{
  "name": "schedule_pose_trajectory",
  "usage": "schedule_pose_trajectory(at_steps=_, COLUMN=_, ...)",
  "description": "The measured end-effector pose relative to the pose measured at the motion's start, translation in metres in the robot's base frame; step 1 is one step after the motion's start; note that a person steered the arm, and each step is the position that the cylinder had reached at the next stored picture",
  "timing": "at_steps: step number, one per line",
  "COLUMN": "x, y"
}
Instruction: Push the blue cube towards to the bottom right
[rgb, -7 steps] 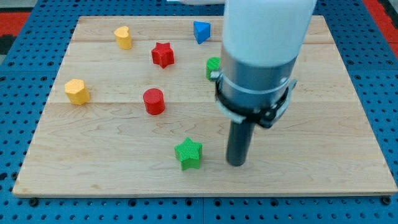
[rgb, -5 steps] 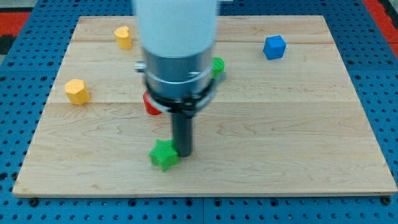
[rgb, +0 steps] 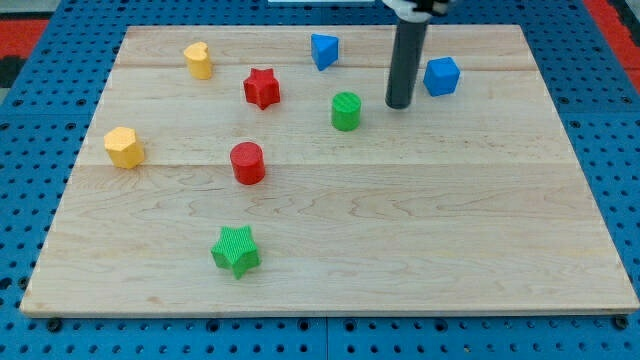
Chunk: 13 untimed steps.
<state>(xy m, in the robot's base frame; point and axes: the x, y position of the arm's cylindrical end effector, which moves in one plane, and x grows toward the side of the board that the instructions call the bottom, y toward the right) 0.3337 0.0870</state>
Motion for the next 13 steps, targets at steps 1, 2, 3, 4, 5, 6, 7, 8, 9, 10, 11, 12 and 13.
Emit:
schedule_pose_trajectory(at_steps=1, x=-0.027, y=-0.004)
schedule_pose_trajectory(at_steps=2, x=-0.051, y=-0.002)
schedule_pose_trajectory(at_steps=3, x=-0.070, y=0.018)
schedule_pose_trajectory(at_steps=4, x=-0.072, y=0.036)
schedule_pose_trajectory(at_steps=5, x=-0.059, y=0.102)
schedule_pose_trajectory(at_steps=6, x=-0.010, y=0.078)
schedule_pose_trajectory(at_steps=7, x=0.029, y=0.033)
schedule_pose_trajectory(at_steps=8, x=0.036, y=0.032)
schedule_pose_trajectory(at_steps=9, x=-0.005, y=0.017)
schedule_pose_trajectory(at_steps=10, x=0.017, y=-0.031)
schedule_pose_trajectory(at_steps=11, x=0.060, y=-0.002)
schedule_pose_trajectory(at_steps=12, x=0.082, y=0.025)
schedule_pose_trajectory(at_steps=13, x=0.103, y=0.044)
